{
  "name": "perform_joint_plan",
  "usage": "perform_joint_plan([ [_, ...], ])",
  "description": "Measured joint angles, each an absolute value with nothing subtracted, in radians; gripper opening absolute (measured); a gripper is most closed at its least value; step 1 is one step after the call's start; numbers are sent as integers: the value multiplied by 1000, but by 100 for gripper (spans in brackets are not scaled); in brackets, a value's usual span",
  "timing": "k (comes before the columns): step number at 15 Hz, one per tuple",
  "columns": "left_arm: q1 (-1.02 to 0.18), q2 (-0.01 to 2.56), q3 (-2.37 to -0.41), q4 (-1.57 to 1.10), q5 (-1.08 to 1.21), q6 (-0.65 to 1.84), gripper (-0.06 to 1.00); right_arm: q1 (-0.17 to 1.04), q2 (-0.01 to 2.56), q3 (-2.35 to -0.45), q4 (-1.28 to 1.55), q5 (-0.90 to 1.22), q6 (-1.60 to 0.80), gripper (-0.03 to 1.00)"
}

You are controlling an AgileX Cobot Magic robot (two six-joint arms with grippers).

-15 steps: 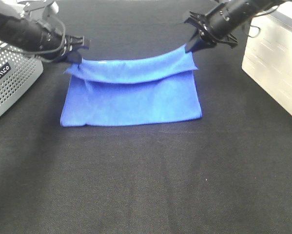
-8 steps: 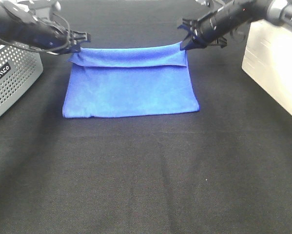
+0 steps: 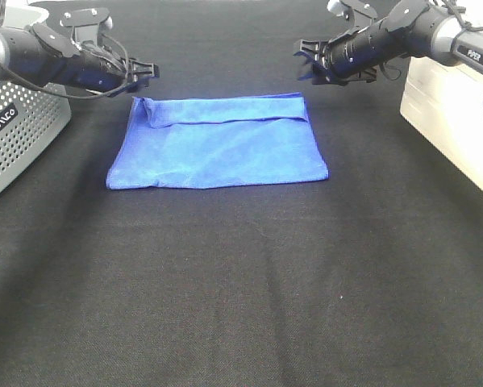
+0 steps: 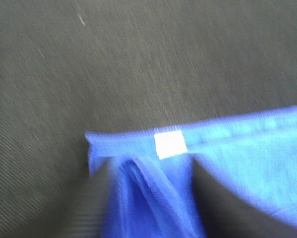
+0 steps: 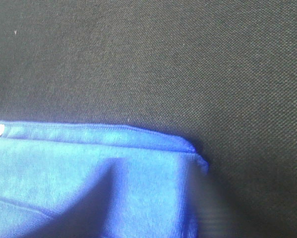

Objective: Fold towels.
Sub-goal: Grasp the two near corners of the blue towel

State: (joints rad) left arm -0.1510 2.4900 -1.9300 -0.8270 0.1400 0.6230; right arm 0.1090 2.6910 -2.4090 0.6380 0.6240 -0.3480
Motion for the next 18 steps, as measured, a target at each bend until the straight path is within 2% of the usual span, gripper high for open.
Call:
perform_joint_plan([
  [1,-151,2490,-1930,-811,138,623,64,109,2691,-2409,623,638,-349,65],
  [2,-151,2487,-1930,-792,157,623,67,109,2689,-2409,599,663,-349,72],
  [4,-151,2470,-1930,-754,237,623,69,109,2665,-2409,569,743,-348,76],
  [5,-151,2470,-1930,-754,237,623,69,109,2665,-2409,569,743,-348,76],
  [8,-151,2449,-1933,-667,393,612,69,109,2630,-2409,554,921,-348,77],
  [13,-124,2448,-1933,-565,711,374,69,108,2623,-2410,473,1180,-244,77],
  [15,-94,2448,-1933,-559,859,321,69,108,2618,-2410,440,1206,-167,77],
  [18,-92,2372,-1814,-557,853,265,69,108,2568,-2354,412,1208,-114,73],
])
